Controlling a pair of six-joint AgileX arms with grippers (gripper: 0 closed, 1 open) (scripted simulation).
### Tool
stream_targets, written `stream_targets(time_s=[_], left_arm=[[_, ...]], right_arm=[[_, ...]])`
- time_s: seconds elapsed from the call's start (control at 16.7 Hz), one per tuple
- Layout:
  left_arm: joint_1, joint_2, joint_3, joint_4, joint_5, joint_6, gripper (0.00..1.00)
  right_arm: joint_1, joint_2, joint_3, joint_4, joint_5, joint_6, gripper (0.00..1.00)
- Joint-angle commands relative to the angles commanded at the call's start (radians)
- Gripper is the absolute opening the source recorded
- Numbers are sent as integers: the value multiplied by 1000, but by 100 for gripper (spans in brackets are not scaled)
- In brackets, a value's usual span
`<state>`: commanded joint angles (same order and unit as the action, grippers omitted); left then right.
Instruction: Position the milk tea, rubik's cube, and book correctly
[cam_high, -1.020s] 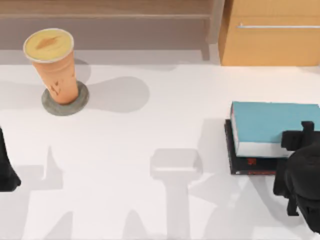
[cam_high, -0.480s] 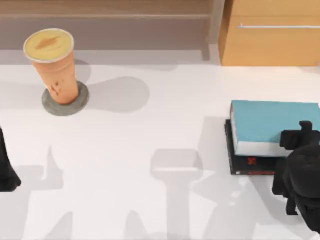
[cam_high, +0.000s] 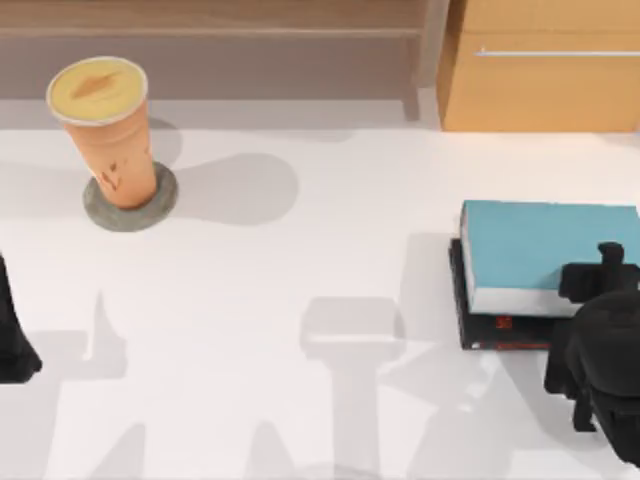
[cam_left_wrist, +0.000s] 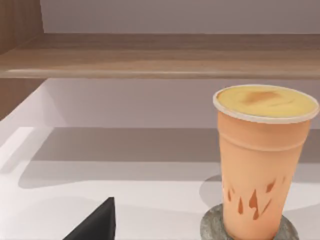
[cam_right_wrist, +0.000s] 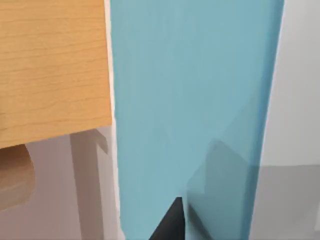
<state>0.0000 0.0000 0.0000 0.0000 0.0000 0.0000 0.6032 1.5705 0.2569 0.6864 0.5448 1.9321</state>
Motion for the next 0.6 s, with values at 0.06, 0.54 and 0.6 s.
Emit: stream_targets(time_s=[0.06, 0.54, 0.6], left_arm=[[0, 0, 0, 0, 0, 0, 100], [0, 0, 0, 0, 0, 0, 100], [0, 0, 0, 0, 0, 0, 100]], right_arm=[[0, 0, 0, 0, 0, 0, 75], [0, 0, 0, 0, 0, 0, 100], [0, 0, 0, 0, 0, 0, 100]])
